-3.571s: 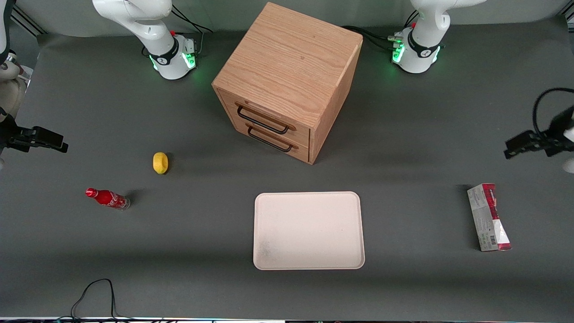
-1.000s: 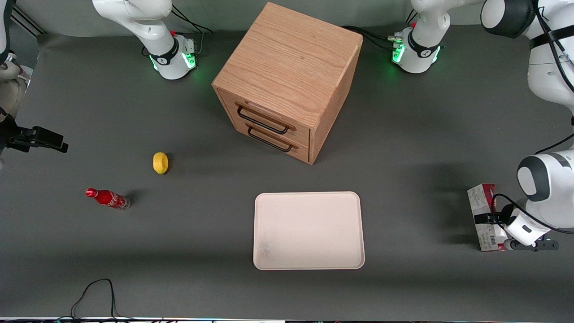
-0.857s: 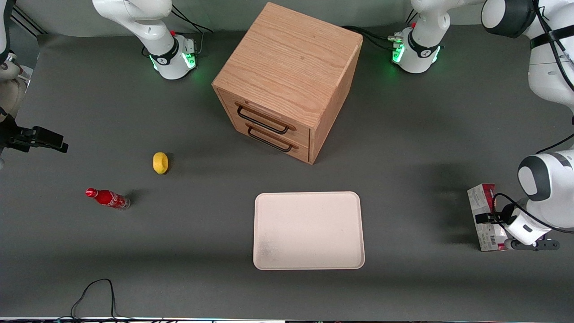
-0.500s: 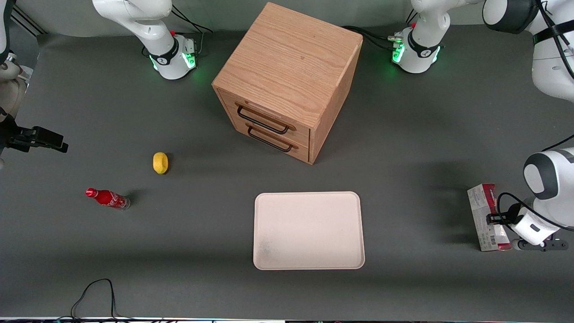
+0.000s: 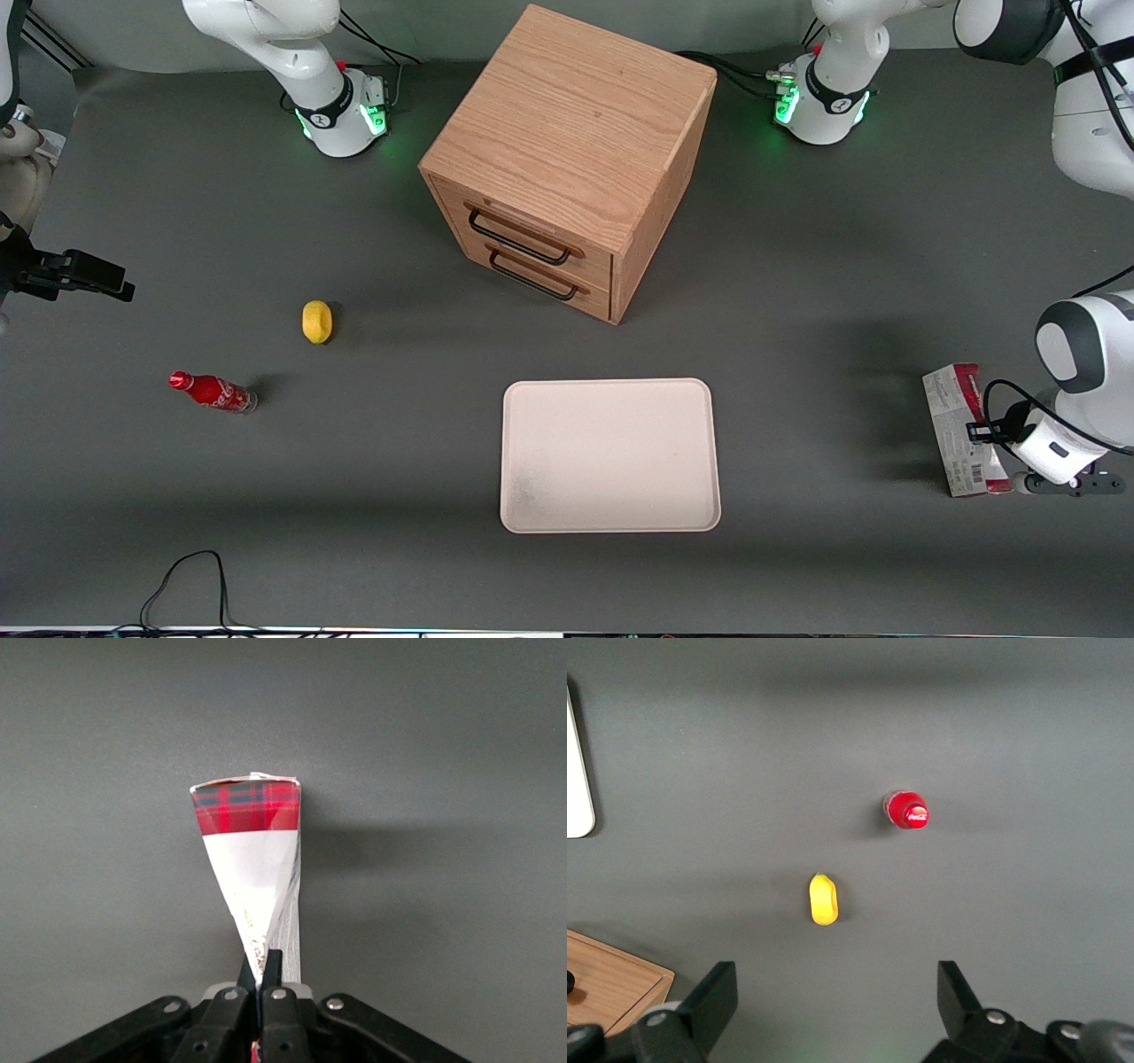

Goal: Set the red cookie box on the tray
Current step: 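Lower the open left gripper around the box's end, then close the left gripper on the box and lift it upright, then carry the held box with the left gripper over the white tray, then lower the box onto the tray and open the left gripper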

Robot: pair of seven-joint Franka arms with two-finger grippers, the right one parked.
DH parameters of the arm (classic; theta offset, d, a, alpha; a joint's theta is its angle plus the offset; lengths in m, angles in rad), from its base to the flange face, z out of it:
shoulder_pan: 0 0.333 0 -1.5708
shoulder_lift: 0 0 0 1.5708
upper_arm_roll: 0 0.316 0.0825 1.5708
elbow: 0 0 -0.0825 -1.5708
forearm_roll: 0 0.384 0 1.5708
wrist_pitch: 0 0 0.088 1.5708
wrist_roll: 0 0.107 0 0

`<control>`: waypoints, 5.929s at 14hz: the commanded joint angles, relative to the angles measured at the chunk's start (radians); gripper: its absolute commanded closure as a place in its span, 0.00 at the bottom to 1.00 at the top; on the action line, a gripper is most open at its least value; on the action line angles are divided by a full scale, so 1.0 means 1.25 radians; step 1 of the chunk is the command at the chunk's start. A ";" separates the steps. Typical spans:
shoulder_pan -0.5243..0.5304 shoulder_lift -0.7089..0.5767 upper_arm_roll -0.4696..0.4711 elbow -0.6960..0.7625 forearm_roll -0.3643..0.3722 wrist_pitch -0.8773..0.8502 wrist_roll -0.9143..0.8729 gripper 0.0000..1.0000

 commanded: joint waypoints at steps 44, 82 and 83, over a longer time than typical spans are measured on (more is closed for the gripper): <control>-0.465 0.112 -0.051 0.416 0.007 -0.257 -0.594 1.00; -0.470 -0.146 -0.050 0.387 0.054 -0.530 -0.645 0.00; -0.467 -0.167 -0.048 0.380 0.055 -0.550 -0.637 0.00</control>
